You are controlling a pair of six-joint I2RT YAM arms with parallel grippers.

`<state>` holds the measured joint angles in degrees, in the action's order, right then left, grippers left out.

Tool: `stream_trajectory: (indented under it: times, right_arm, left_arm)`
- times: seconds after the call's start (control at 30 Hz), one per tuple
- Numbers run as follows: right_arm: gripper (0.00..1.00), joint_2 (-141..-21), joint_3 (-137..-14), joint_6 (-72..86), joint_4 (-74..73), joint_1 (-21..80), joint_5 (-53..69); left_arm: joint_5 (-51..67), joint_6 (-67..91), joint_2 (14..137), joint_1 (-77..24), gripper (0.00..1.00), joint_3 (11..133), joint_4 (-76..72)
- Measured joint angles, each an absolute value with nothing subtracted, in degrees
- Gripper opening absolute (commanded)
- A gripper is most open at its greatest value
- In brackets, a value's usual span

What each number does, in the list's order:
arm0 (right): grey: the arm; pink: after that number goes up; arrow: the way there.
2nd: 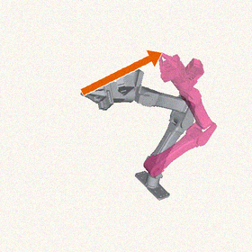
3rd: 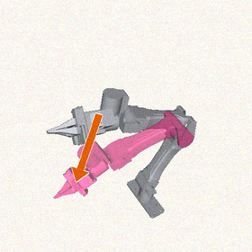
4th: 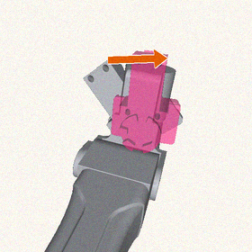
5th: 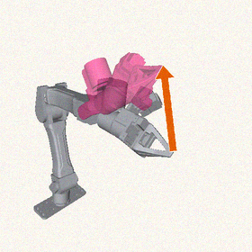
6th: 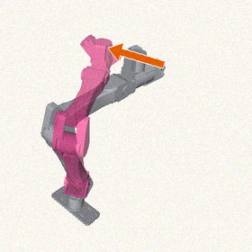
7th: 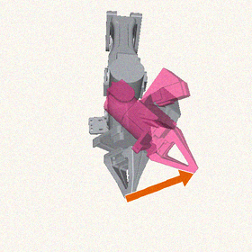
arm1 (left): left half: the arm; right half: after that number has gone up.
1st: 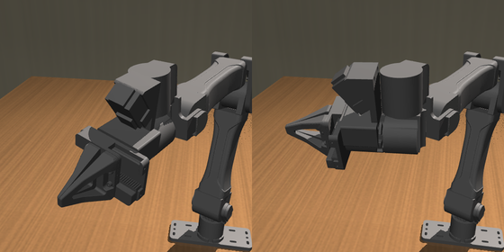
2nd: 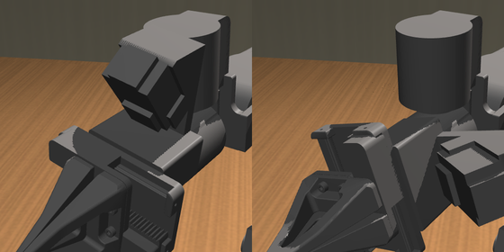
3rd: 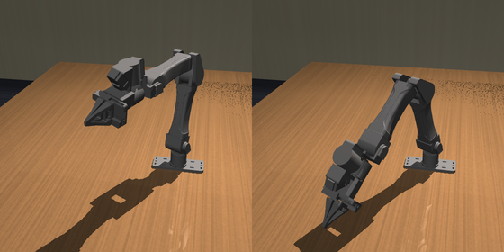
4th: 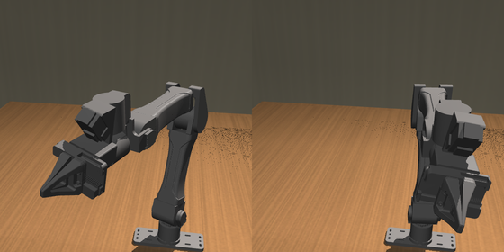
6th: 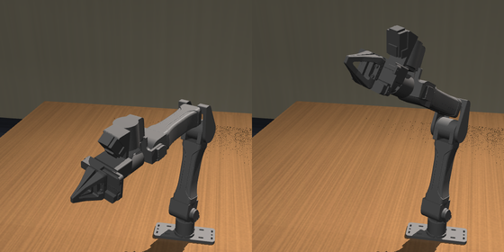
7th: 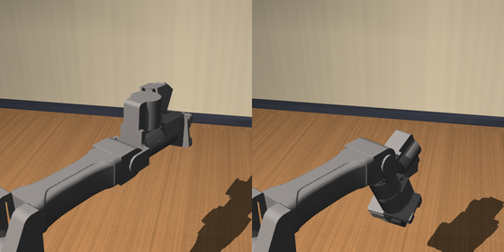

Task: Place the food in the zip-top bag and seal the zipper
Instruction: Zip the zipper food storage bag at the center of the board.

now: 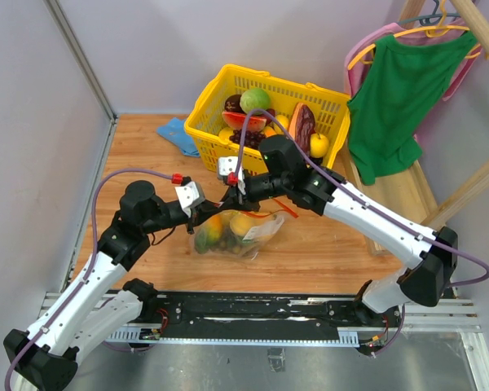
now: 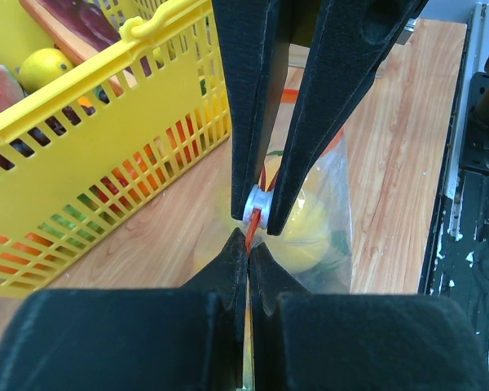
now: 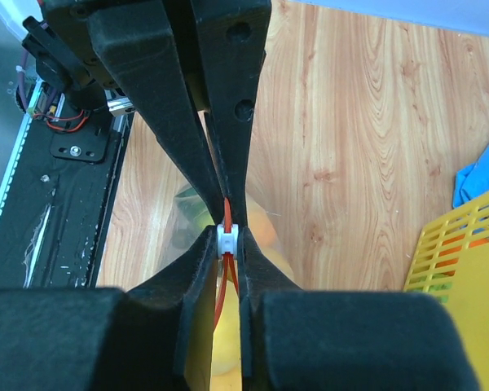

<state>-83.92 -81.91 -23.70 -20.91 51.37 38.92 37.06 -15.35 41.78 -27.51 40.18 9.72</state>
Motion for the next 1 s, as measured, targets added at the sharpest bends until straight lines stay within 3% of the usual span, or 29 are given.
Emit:
stream_trajectory:
  times: [0.6,1.0]
  right_arm:
    - [0.01,-79.7,-79.1,-28.0,-24.8,51.4,30.3]
    - [0.01,-76.7,-74.7,-28.8,-27.3,49.9,24.1]
  left_arm:
    - [32.5,-12.3,39.4,-27.6,0.00,38.1,7.1]
    - [22.8,-9.3,37.6,-27.9,0.00,35.9,5.2]
